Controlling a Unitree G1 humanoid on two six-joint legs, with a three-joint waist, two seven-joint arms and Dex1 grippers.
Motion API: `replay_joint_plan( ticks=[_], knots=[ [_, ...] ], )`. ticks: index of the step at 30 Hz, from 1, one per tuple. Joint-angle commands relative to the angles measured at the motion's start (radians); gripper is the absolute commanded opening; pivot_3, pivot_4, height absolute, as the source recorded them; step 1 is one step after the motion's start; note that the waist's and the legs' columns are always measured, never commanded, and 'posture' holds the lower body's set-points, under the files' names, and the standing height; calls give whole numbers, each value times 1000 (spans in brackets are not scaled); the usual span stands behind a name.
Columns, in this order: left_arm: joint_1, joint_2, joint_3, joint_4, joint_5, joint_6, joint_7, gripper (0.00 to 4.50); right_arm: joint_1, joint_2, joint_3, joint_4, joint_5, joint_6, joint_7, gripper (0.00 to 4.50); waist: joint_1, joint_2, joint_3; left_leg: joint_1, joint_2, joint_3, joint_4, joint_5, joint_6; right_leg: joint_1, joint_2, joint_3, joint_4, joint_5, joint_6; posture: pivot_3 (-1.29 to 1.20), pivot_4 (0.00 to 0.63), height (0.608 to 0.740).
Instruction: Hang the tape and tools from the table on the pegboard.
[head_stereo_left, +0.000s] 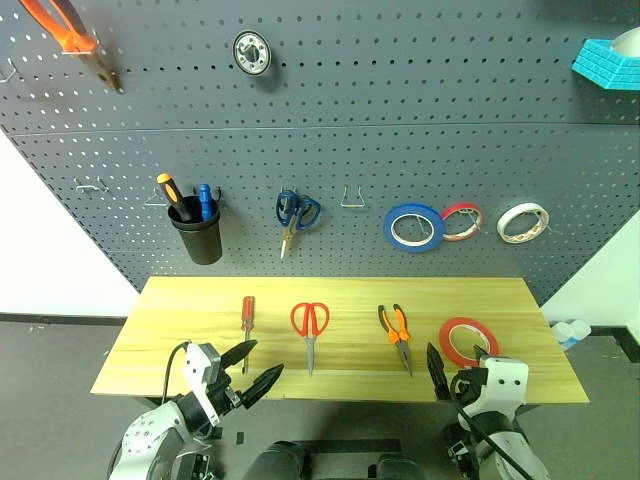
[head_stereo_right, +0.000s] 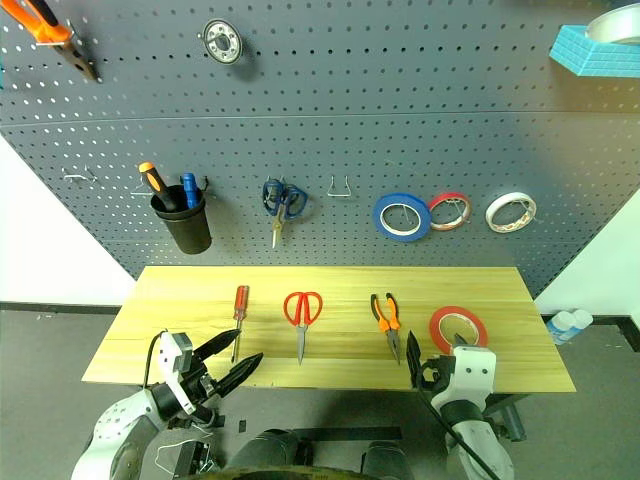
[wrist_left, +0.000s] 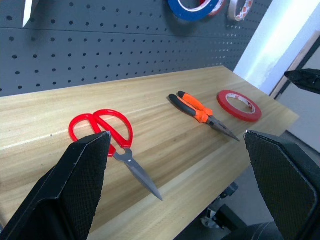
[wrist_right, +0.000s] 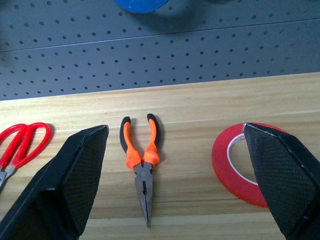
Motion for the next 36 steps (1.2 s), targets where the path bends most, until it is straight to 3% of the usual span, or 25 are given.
replay_joint_plan(
  ticks=[1, 12, 23, 24, 28, 36],
  knots=[
    [-17, 0, -3, -20, -6, -11, 2, 4451, -8, 0, -7, -15, 16, -20, 4, 4500, 0, 0, 0, 0, 0, 0, 0, 0, 0, 0, 0, 0, 0, 0, 0, 31, 0, 740],
    [-31, 11, -21, -16, -1, -2, -13, 4451, -6, -1, -11, -16, 14, -22, 4, 4500, 0, 1, -1, 0, 0, 0, 0, 0, 0, 0, 0, 0, 0, 0, 0, 23, 0, 740],
    [-63, 113, -98, 4, 67, -128, -177, 4451, -12, -3, -14, -37, -8, -3, -25, 4500, -1, 1, -2, 0, 0, 0, 0, 0, 0, 0, 1, 0, 1, 0, 0, -2, 0, 740],
    [-100, 121, -97, 25, 70, -136, -188, 4451, -14, -5, -18, -42, -14, 2, -35, 4500, -1, 2, -3, 0, 0, 0, 0, 0, 0, 0, 0, 0, 1, 0, 0, -5, 0, 740],
    [-520, 143, -87, 363, 96, -116, -246, 4451, -34, -10, -43, -58, -43, 46, -90, 4500, 28, -2, -1, 1, -1, -2, 3, 3, -4, -2, 2, -1, 10, 0, -1, -16, 0, 740],
    [-760, 116, -90, 632, 134, -227, -331, 4451, -116, -31, -93, -90, -68, 191, -174, 4500, -43, -4, -5, 7, -2, -2, -1, 4, -6, -4, 4, 10, 11, 2, -1, -27, 0, 740]
  ],
)
